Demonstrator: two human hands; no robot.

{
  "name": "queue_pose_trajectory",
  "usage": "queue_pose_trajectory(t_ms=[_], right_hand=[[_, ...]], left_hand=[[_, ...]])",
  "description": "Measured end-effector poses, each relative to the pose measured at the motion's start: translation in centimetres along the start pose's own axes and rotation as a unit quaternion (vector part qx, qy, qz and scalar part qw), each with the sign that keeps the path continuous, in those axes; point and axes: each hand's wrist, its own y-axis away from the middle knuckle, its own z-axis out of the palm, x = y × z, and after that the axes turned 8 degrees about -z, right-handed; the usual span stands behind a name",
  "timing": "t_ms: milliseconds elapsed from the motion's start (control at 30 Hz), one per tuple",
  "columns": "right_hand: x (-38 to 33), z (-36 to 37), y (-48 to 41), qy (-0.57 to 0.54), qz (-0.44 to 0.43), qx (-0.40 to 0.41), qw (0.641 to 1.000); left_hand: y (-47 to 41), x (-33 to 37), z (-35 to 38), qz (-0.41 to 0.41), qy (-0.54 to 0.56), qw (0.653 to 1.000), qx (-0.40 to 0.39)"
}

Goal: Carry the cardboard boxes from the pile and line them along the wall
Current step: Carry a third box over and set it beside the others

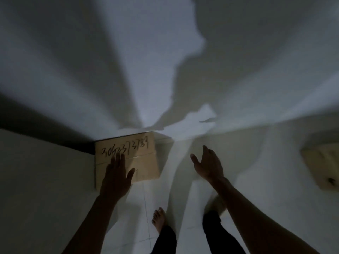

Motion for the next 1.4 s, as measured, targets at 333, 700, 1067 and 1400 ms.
queue_pose_trajectory(t_ms=[333,700,1067,1400], right_hand=[[10.5,-20.5,11.7,-0.027,0.082,0.142,0.986],[26.5,-34.1,17.4,-0.092,0.217,0.248,0.94],[41.7,-40.0,18.3,-0.141,0.336,0.293,0.884],[53.8,-46.8,14.6,-0.195,0.402,0.317,0.837]], left_hand=[[9.2,24.7,-8.6,0.203,-0.066,0.976,-0.044],[17.3,52.4,-6.8,0.396,-0.188,0.894,-0.09],[18.7,71.7,0.3,0.48,-0.262,0.829,-0.12],[18.3,90.7,8.8,0.552,-0.311,0.759,-0.153]])
